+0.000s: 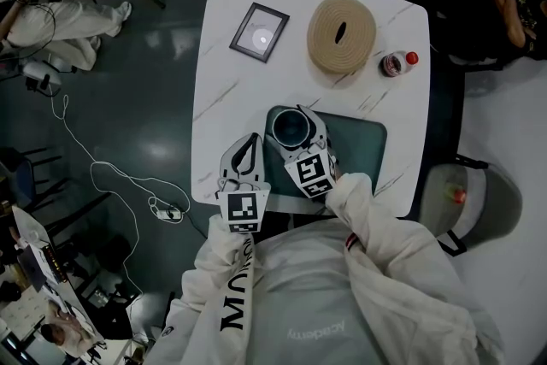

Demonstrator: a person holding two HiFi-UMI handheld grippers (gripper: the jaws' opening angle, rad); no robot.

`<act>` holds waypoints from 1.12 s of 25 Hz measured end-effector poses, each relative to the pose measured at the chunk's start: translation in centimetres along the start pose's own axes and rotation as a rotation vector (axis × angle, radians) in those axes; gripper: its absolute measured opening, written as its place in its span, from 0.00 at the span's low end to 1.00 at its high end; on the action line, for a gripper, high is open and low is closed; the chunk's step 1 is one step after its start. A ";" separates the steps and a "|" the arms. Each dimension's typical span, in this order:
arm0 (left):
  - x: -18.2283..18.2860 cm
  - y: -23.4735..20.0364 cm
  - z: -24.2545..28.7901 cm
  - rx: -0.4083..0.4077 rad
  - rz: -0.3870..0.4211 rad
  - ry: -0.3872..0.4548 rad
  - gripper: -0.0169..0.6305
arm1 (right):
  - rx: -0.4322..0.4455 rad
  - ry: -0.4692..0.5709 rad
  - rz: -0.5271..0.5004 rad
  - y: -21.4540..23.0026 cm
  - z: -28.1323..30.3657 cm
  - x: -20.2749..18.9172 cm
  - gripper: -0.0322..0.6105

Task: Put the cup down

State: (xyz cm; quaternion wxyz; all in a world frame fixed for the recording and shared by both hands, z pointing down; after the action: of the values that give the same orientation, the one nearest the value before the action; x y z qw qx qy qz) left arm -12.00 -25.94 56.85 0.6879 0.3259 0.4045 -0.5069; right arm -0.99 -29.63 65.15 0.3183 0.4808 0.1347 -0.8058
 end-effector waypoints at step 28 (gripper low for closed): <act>-2.2 -0.7 -5.3 -0.073 0.026 0.026 0.04 | -0.159 -0.017 0.080 -1.6 -4.3 -1.1 0.73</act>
State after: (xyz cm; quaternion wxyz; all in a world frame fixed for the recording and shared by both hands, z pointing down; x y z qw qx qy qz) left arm -14.23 -20.61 56.36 0.7006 0.3121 0.4275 -0.4786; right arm 1.29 -25.74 63.84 0.3887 0.4522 0.1761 -0.7832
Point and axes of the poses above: the fingertips, and each gripper's own axes: z forward along the fingers, y to its right, x out of its top, the point moved 6 cm from there along -z, backward along the fingers, and after that the axes turned 6 degrees about x, right-handed, at the moved point
